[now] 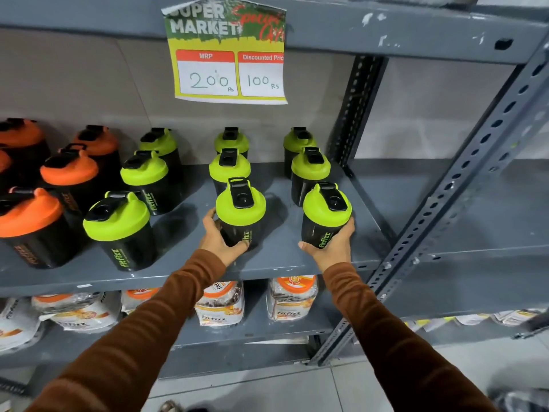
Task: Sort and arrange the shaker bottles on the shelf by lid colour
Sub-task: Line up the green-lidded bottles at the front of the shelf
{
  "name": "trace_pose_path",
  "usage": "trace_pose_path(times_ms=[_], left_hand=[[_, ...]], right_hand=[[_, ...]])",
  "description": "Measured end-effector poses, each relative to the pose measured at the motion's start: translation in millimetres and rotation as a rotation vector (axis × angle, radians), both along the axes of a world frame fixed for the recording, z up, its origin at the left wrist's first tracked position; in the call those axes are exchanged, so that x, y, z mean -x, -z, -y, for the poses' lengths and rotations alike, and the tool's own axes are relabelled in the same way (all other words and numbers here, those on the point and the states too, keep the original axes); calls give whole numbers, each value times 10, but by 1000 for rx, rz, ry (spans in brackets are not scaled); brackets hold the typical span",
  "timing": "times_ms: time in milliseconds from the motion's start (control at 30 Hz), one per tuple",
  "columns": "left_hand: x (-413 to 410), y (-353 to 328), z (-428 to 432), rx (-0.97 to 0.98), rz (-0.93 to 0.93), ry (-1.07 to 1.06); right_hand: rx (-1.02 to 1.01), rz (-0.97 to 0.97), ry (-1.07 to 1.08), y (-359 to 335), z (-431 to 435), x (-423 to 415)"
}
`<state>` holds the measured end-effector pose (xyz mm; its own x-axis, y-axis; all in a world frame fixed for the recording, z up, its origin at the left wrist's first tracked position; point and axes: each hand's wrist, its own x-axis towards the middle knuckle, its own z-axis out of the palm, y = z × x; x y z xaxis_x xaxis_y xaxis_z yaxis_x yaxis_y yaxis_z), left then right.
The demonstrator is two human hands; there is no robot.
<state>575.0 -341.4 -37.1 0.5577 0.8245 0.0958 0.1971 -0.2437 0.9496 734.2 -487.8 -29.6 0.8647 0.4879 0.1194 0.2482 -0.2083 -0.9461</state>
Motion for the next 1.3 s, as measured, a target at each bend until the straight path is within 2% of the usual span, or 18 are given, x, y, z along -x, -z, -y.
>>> trace_pose_path(times_ms=[67,200,300,467,1300], left_hand=[[46,7,-9,-6,-12,11],[10,-27,63,-23,-74,-126],[4,-38,61,23,-98,-148],[193,-25,72,-6,-155,-165],[363,-115,257,-60,-258,-97]], right_hand=[[28,13,-17,-8,19,-7],[108,11,-28,-41,49,-30],[160,6,-22,-52,76,-46],[212,17,-27,-66,134,-34],[178,0,-117,-7,330,23]])
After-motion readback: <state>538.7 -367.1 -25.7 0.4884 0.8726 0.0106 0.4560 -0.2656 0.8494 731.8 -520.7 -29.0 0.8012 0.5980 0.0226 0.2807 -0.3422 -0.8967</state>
